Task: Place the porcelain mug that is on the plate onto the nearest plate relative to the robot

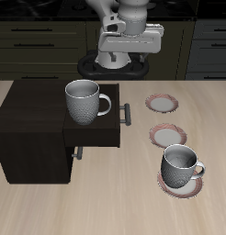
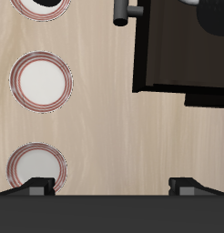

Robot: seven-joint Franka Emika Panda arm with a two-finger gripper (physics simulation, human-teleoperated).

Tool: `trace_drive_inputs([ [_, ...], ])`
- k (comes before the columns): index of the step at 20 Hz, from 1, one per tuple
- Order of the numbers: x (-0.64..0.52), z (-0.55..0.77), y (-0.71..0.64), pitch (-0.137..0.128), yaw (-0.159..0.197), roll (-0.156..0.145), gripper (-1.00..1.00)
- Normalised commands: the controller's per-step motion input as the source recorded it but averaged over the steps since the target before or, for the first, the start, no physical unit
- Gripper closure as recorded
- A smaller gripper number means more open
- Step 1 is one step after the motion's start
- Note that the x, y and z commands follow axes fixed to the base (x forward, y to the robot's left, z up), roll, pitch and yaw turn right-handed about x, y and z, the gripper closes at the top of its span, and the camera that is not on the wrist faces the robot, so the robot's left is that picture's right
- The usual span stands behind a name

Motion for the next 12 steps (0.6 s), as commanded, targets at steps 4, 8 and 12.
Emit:
trace_drive_inputs([
  [4, 0.11, 0.05, 0.42, -0.023, -0.022, 0.028, -1.00],
  [8, 0.13, 0.00, 0.40, 0.000, -0.031, 0.017, -1.00],
  [12, 0.11, 0.05, 0.46, -0.022, 0.019, 0.029, -1.00],
])
